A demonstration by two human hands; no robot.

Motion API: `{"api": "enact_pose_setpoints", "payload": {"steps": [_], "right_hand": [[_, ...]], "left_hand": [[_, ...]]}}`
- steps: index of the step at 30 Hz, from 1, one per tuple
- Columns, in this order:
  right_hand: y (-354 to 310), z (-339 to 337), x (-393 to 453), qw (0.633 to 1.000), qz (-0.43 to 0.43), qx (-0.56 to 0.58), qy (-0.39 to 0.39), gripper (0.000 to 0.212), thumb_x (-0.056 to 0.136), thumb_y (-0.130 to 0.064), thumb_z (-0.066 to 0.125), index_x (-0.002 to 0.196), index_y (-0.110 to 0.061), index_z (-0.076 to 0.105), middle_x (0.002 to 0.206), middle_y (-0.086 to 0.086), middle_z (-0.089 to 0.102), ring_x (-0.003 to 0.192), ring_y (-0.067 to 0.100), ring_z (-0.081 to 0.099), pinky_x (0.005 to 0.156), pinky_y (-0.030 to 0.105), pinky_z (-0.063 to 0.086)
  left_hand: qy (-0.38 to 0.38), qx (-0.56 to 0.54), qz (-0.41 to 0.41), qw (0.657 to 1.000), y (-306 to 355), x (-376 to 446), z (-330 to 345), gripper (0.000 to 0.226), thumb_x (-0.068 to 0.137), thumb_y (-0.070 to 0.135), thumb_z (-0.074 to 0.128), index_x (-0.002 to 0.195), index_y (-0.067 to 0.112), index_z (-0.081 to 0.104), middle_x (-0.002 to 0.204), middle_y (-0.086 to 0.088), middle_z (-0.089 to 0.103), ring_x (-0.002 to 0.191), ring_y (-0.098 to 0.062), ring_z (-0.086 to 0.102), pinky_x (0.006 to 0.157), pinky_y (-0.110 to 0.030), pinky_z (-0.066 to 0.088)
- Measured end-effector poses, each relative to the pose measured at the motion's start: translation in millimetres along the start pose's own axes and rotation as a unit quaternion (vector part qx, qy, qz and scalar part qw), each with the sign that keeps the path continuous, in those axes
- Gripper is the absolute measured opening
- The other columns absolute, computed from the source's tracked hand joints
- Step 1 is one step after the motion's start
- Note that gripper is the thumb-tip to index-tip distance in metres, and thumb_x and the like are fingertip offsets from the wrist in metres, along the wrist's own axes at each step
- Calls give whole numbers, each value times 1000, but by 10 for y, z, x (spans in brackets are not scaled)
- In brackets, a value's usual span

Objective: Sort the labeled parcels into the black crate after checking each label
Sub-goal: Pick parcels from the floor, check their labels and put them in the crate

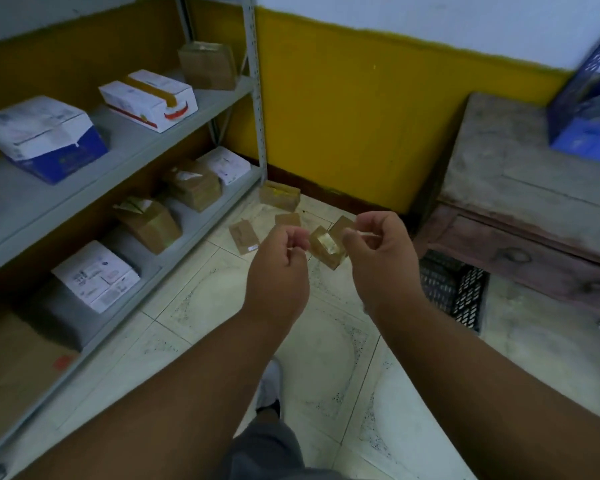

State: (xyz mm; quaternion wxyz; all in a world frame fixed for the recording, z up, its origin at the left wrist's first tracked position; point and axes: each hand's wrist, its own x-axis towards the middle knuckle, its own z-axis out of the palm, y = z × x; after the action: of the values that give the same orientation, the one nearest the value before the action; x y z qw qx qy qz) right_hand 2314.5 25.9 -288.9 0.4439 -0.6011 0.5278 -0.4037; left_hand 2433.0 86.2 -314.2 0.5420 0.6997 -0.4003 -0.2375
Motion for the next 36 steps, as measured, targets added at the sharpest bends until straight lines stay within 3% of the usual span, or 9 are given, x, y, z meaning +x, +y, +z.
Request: {"api": "enact_pose_setpoints", "payload": {"steps": [5, 9, 14, 19, 22, 26, 31, 36], "right_hand": [[48, 304, 1019, 1000, 24, -15, -14, 25, 90, -31, 69, 112, -29, 58, 90, -9, 60, 65, -3, 58, 45, 9, 41], [-27, 571, 1964, 997, 75, -24, 7, 23, 90, -31, 69, 108, -26, 57, 94, -5, 59, 67, 7, 53, 52, 22, 43], [-106, 830, 2850, 992, 113, -10, 48, 21, 88, -32, 70, 105, -26, 58, 85, -6, 61, 55, -1, 54, 47, 20, 45], [63, 1095, 3512, 988, 142, -18, 56, 17, 89, -30, 70, 101, -29, 58, 89, -7, 61, 64, -1, 59, 46, 16, 45], [213, 1257, 4000, 987, 154, -10, 47, 14, 89, -28, 70, 97, -28, 57, 84, -4, 61, 51, -4, 56, 40, 14, 42], [473, 1500, 4682, 981, 191, 6, 26, 13, 90, -26, 69, 97, -26, 58, 83, 1, 61, 56, 9, 49, 44, 24, 40], [762, 1664, 5683, 970, 237, 46, 21, 15, 91, -25, 68, 102, -25, 59, 96, 1, 63, 76, 15, 60, 58, 28, 48], [1435, 1762, 6622, 962, 269, 16, 51, 13, 90, -22, 68, 97, -29, 58, 92, -2, 63, 68, 8, 58, 50, 24, 45]], "left_hand": [[-66, -4, -20, 998, -242, 991, 388, 26, 95, 8, 46, 100, 29, 60, 94, 11, 63, 84, -7, 60, 74, -32, 53], [-133, 43, 50, 989, -212, 2102, 554, 18, 98, 13, 47, 106, 23, 60, 93, 12, 61, 80, 3, 56, 63, -18, 43], [-192, 67, 95, 974, -144, 3191, 704, 17, 99, 14, 48, 110, 21, 60, 100, 4, 62, 88, -10, 58, 72, -31, 50], [-223, 55, 41, 972, -354, 3837, 943, 18, 101, 14, 48, 111, 23, 60, 104, 4, 63, 90, -3, 59, 73, -24, 51], [-235, 51, 8, 971, -510, 4257, 1113, 20, 101, 13, 47, 108, 29, 56, 101, 8, 61, 84, 3, 56, 63, -16, 44], [-235, 60, -32, 970, -704, 4852, 1296, 24, 100, 11, 47, 110, 31, 54, 104, 7, 62, 87, 1, 55, 65, -19, 42], [-178, 114, -67, 975, -894, 5863, 1649, 22, 100, 15, 47, 111, 32, 56, 100, 16, 61, 89, -2, 57, 68, -22, 43], [-200, 101, -92, 970, -1361, 6632, 2534, 27, 102, 10, 41, 113, 30, 55, 102, 12, 61, 89, -7, 59, 67, -22, 41]]}}
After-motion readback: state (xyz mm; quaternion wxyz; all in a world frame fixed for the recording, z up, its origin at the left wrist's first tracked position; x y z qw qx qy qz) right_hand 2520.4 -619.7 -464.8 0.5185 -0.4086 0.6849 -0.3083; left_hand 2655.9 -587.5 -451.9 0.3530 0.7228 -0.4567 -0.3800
